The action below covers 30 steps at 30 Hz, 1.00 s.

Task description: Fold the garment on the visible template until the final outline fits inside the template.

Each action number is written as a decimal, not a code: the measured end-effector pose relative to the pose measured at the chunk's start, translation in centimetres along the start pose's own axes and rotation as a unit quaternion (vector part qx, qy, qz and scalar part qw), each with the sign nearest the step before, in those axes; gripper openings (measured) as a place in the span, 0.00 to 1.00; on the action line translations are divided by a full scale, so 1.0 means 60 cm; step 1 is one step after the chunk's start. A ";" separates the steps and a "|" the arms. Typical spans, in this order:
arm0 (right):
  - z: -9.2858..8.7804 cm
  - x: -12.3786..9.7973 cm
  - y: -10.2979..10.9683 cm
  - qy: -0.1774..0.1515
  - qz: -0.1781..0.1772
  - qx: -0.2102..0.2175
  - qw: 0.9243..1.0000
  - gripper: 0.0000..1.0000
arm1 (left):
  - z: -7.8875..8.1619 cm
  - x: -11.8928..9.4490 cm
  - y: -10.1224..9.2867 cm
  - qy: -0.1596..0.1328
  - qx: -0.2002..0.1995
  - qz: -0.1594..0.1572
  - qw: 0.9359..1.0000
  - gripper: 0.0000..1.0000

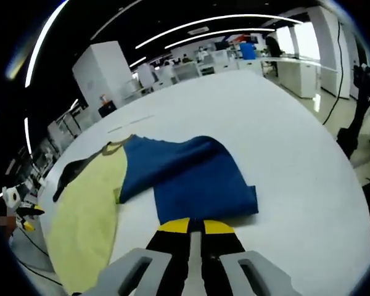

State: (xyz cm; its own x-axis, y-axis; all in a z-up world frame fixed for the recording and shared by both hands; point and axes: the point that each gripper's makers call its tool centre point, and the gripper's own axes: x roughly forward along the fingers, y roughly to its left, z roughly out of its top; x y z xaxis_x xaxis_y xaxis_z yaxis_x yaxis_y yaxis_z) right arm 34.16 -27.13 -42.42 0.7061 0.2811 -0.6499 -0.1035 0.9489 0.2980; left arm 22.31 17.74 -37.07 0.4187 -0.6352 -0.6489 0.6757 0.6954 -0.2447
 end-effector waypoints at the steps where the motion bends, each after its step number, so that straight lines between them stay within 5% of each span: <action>1: 0.000 0.001 -0.001 0.001 -0.001 -0.005 1.000 0.00 | 0.000 0.000 0.000 0.000 0.000 0.000 1.000 0.60; 30: 0.036 -0.020 -0.063 0.053 -0.035 -0.113 0.992 0.00 | 0.004 0.005 0.000 0.008 0.003 -0.003 1.000 0.59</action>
State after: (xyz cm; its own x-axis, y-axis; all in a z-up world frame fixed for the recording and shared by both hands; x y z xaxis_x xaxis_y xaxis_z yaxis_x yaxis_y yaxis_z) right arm 35.21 -31.38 -41.23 0.6412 0.2157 -0.7365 -0.2201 0.9711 0.0927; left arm 22.61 17.48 -37.10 0.4044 -0.6340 -0.6592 0.6817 0.6895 -0.2449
